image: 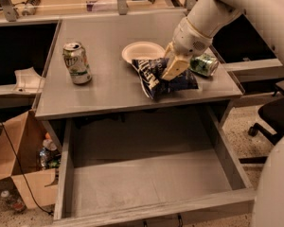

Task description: Pick blue chip bag from top drawer and place on counter

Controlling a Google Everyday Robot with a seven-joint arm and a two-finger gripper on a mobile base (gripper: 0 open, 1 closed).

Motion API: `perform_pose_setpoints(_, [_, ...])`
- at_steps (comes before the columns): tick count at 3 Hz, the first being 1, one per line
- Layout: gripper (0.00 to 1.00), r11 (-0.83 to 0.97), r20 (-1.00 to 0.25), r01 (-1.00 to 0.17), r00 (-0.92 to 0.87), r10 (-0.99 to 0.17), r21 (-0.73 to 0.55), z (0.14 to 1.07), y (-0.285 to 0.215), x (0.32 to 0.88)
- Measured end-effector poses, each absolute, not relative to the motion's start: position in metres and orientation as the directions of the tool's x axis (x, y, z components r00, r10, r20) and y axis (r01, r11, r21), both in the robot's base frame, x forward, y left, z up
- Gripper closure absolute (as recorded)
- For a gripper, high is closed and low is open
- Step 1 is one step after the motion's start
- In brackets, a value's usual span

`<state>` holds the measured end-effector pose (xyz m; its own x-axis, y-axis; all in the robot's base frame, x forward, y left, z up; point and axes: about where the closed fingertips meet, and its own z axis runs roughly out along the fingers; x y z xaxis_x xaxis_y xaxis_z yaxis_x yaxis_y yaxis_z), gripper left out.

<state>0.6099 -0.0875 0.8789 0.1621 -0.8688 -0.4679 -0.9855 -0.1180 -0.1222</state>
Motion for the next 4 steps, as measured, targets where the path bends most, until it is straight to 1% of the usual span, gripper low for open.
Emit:
perform_pose_setpoints(1, [0.96, -0.148, -0.457, -0.981, 0.191, -0.869, -0.127, 0.8813, -0.078, 0.6205])
perform_pose_setpoints(4, [0.26, -0.148, -0.457, -0.981, 0.191, -0.869, -0.127, 0.8813, -0.078, 0.6205])
